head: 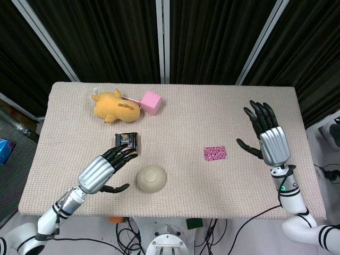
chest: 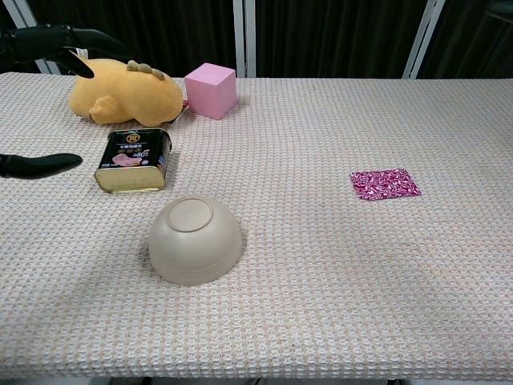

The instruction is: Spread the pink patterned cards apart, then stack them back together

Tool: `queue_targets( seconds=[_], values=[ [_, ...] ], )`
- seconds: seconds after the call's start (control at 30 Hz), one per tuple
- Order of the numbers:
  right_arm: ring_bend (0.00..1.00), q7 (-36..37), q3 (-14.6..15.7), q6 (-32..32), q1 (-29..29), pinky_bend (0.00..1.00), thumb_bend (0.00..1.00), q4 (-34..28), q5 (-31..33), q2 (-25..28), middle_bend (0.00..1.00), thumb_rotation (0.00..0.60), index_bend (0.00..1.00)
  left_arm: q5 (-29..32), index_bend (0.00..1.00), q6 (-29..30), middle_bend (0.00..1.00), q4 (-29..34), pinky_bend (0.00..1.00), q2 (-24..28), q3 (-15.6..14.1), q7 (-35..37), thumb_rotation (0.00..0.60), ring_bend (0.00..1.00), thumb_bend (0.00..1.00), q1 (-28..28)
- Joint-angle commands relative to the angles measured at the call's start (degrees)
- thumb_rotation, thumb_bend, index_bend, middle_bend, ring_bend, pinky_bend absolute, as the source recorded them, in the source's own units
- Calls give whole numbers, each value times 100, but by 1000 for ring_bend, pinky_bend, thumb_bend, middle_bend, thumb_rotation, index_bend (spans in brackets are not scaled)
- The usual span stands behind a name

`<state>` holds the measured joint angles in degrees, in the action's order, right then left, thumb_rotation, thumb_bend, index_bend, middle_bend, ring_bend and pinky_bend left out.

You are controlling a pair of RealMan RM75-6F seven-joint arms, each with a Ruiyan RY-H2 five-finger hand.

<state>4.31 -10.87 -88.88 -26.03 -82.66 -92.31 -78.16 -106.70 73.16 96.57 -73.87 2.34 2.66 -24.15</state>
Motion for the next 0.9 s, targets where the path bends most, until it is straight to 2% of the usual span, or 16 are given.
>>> queue_targets(
  seconds=[0.03,0.37,0.4,0.5,0.53,0.6,0.63,0.67,0.7,0.73,0.8,0.83,0.9],
  values=[
    [0,33,26,13,23,0,491,70,8,-43,0,600,0,80,106,-12,84,-45,201,-25,-35,-25,411,40,233,-28],
    [0,3,107,175,38,0,490,103,-5,-17,0,600,0,276,106,282,84,-92,201,62,-83,-194,413,40,232,71],
    [0,-24,122,214,39,0,489,81,3,0,0,600,0,335,106,343,84,-114,200,80,-60,-243,431,40,229,108],
    [0,-228,206,424,32,0,483,-88,27,117,0,600,0,609,106,593,84,-234,201,145,49,-433,574,40,224,280],
    [0,-326,231,508,30,0,480,-177,46,176,0,600,0,690,106,659,84,-268,201,166,77,-461,600,40,225,328],
    [9,-646,321,776,8,48,477,-457,87,368,0,600,0,968,106,838,84,-368,200,256,149,-350,600,40,225,480],
    [49,-803,354,907,-1,126,479,-605,129,471,15,600,0,1082,106,884,84,-406,200,306,167,-242,600,40,224,535],
    [93,-984,375,1038,-10,198,486,-773,193,584,56,600,0,1186,106,920,84,-449,200,361,181,-140,600,40,224,585],
    [220,-1223,391,1209,-28,332,524,-1014,287,736,185,600,0,1301,106,959,84,-519,200,437,195,-42,600,40,222,645],
    [401,-1368,419,1383,-51,500,591,-1208,375,853,390,600,0,1372,106,992,84,-575,200,488,203,5,600,39,220,690],
    [738,-1605,563,2072,-126,772,741,-1780,828,1201,771,600,0,1509,106,1077,84,-680,200,567,217,94,599,39,218,791],
    [823,-1757,636,2464,-186,840,788,-2059,1132,1390,870,600,0,1567,105,1103,84,-704,200,591,219,141,599,39,218,833],
    [890,-2131,760,3302,-408,893,839,-2566,1831,1755,949,600,0,1703,103,1111,81,-714,200,660,204,230,599,39,218,920]
  ],
)
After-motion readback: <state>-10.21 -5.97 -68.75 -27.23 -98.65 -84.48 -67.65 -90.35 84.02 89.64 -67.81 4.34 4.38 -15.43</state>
